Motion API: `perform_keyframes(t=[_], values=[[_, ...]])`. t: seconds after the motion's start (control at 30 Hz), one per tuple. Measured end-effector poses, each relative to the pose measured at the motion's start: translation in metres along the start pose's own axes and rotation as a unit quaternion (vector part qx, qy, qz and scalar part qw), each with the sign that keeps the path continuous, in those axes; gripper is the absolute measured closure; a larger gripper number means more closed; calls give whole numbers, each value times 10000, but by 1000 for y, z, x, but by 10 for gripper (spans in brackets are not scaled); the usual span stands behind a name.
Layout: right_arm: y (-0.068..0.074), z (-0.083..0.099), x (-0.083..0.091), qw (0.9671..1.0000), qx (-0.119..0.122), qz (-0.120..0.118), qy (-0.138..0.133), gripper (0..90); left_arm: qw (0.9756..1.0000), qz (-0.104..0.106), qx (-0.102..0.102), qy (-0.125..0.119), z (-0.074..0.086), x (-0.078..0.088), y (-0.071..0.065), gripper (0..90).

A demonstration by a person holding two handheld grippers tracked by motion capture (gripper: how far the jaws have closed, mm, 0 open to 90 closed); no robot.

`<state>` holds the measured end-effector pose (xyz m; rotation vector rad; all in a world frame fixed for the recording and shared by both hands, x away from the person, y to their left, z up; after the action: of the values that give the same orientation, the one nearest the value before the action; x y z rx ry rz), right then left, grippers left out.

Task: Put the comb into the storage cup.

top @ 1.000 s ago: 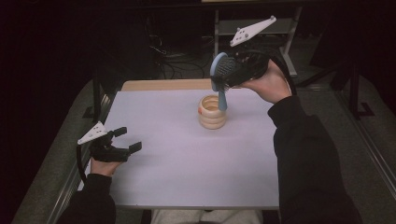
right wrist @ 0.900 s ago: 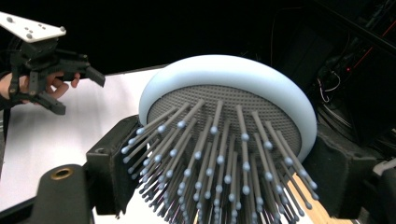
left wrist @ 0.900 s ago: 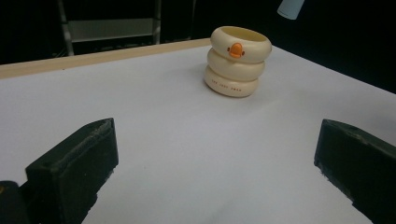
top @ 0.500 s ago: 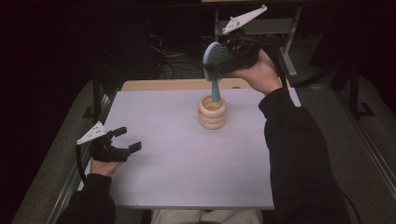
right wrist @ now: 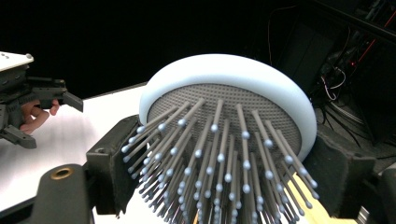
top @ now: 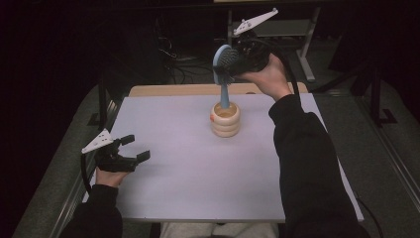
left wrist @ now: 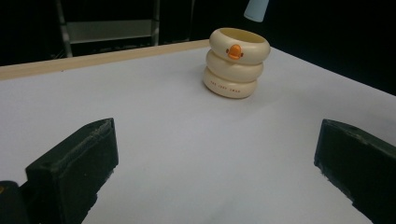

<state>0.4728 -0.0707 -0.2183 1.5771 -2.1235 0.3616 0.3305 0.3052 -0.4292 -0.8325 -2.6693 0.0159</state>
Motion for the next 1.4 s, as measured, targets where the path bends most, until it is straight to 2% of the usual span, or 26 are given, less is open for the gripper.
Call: perform_keyframes(t=[0.5,0.9,1.4], values=[[-12,18,-18,9998,-179,-89,81,195,10000,17,0,10,0,0,0,0],[-20,42,-30,9990,-370,-105,205,195,10000,15,-5,-5,0,0,-1,0],[-26,62,-36,9984,-494,-109,244,195,10000,14,-13,1,0,0,-1,0]])
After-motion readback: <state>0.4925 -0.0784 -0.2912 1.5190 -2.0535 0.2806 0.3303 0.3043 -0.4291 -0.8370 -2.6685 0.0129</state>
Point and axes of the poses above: each handheld gripper's, and its own axes: x roughly backward along the jaws, z roughly out of its underside, y roughly to its left, the point moved 3 cm from there along -x, roughly forward along the jaws, and after that the axes turned 13 degrees about -z, right-handed, at the moved point
